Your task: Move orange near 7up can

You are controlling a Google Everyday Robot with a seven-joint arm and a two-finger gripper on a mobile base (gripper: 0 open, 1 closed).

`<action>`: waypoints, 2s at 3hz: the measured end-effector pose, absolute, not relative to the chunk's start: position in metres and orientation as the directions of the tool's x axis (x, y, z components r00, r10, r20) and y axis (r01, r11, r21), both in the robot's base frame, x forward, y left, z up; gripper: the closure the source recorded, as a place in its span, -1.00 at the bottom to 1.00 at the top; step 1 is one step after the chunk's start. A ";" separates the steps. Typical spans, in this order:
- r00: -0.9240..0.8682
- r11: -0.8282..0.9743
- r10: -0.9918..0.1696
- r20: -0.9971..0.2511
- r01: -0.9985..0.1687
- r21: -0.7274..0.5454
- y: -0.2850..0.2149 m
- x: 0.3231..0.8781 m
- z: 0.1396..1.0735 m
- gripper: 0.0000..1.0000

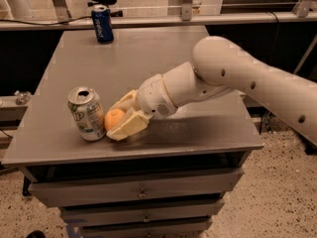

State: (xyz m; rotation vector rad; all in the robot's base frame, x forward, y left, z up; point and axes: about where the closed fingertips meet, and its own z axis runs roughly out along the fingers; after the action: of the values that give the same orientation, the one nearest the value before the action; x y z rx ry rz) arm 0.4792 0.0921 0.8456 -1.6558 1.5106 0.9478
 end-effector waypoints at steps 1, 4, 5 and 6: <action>0.051 -0.081 -0.494 -0.868 -0.997 -0.012 0.092 0.478 0.844 -0.39; 0.044 -0.081 -0.497 -0.866 -0.997 -0.004 0.092 0.478 0.842 -1.00; 0.025 -0.057 -0.493 -0.870 -0.998 0.003 0.085 0.483 0.843 -1.00; -0.008 0.025 -0.498 -0.867 -1.000 -0.005 0.050 0.511 0.847 -1.00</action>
Offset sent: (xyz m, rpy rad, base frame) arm 0.0009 -0.0032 -0.0049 -0.0076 0.0152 -0.0077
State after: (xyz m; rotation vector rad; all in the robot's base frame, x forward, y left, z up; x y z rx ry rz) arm 0.5107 0.0501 0.8475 -1.5596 1.5950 0.8976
